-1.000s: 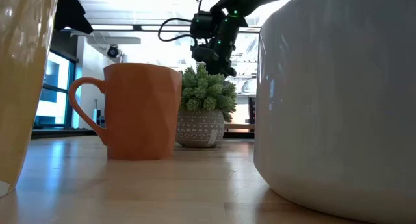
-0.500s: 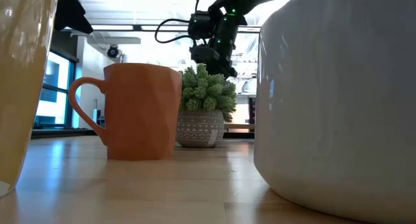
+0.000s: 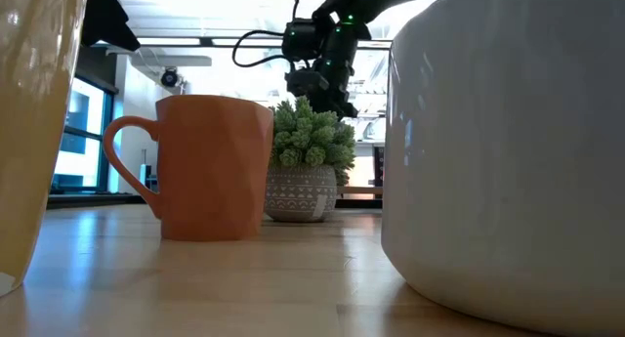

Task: Place coffee mugs
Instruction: Put the blue mug on the shelf

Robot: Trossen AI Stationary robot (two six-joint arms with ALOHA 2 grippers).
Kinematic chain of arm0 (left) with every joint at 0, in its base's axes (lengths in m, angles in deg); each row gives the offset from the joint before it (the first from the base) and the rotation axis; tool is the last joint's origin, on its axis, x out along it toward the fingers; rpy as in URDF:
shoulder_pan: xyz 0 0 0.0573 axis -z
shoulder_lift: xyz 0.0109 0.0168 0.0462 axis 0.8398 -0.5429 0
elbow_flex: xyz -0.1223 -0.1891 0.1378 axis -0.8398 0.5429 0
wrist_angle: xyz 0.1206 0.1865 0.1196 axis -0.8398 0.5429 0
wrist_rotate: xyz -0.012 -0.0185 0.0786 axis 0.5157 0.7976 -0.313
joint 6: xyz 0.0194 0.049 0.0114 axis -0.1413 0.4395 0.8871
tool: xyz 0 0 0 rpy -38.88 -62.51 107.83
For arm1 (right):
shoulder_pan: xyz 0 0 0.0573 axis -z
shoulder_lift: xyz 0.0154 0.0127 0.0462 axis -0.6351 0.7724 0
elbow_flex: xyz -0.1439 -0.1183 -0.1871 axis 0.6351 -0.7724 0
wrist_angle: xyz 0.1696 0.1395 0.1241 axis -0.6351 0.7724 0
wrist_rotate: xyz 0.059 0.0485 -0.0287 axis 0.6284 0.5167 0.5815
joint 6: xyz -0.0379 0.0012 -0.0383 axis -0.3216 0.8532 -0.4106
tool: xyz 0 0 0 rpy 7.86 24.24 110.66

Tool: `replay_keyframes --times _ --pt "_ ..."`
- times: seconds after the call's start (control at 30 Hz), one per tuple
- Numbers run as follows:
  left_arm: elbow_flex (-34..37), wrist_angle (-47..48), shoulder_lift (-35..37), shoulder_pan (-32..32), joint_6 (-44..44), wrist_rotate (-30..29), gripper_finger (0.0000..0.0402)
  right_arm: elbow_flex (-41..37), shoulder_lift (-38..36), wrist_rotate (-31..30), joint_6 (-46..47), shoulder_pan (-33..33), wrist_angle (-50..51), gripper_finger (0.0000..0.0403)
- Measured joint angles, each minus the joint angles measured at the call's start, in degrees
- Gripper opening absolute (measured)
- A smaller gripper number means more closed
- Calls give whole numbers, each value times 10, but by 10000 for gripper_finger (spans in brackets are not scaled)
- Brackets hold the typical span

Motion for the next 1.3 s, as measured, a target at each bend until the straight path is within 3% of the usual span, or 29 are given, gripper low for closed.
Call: replay_keyframes --times 1.07,1.3 --pt "0 0 0 0 -15 15 177 28 37 -50 -5 -2 12 1" --pt "0 0 0 0 -15 15 177 28 38 -42 -5 4 15 43"
